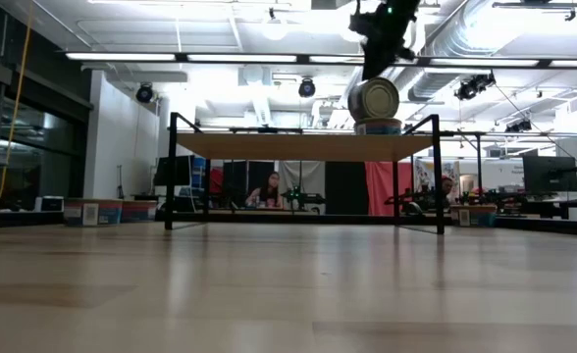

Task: Stack canned seafood by type on shelf
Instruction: Stack the blue tuna can on top of the blue tuna can on the shelf

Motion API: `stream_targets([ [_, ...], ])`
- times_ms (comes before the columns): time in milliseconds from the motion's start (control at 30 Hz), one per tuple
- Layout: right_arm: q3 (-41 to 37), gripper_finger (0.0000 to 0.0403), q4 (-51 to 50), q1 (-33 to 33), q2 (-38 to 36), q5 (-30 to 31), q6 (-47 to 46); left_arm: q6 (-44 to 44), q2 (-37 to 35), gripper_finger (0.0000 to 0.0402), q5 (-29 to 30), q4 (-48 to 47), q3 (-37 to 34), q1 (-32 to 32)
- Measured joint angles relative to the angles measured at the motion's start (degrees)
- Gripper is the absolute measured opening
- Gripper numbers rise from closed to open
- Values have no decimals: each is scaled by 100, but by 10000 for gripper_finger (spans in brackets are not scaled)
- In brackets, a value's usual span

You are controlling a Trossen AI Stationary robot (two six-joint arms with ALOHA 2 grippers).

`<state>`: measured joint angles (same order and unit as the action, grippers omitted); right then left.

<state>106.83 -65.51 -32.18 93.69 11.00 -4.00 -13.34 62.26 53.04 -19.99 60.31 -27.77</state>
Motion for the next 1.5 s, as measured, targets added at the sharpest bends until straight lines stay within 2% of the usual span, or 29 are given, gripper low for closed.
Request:
stream_targets([
  [133, 873, 1, -55, 1, 0, -153, 383, 2, 0, 0, 0, -14, 0, 0],
  [233, 1512, 24, -597, 70, 2, -509, 635, 2, 0, 0, 0, -62, 0, 0],
  [333, 1767, 79, -1469, 175, 12, -573, 1038, 2, 0, 0, 0, -126, 0, 0],
  [467, 1591, 184, -2397, 347, 30, -604, 1300, 2, 0, 0, 2, -142, 0, 0],
  [600, 1188, 271, -2441, 624, 54, -537, 2052, 2, 0, 0, 2, -142, 0, 0],
  [700, 918, 304, -2260, 830, 82, -376, 2832, 0, 0, 0, 2, -140, 0, 0],
  [800, 775, 313, -2214, 983, 198, 321, 3365, -10, -1, 0, 4, -130, 0, 0],
  [867, 775, 314, -2212, 992, 327, 557, 3504, -49, 0, 0, 2, -125, 0, 0],
  [1033, 775, 314, -2214, 990, 650, 558, 3805, -98, 0, 0, 3, -139, 2, 0],
  [1200, 777, 314, -2160, 976, 877, 814, 4026, -105, 0, 0, 2, -167, 2, 0],
  [1500, 777, 314, -2145, 957, 876, 815, 4157, -103, 0, 0, -144, -209, 4, 0],
])
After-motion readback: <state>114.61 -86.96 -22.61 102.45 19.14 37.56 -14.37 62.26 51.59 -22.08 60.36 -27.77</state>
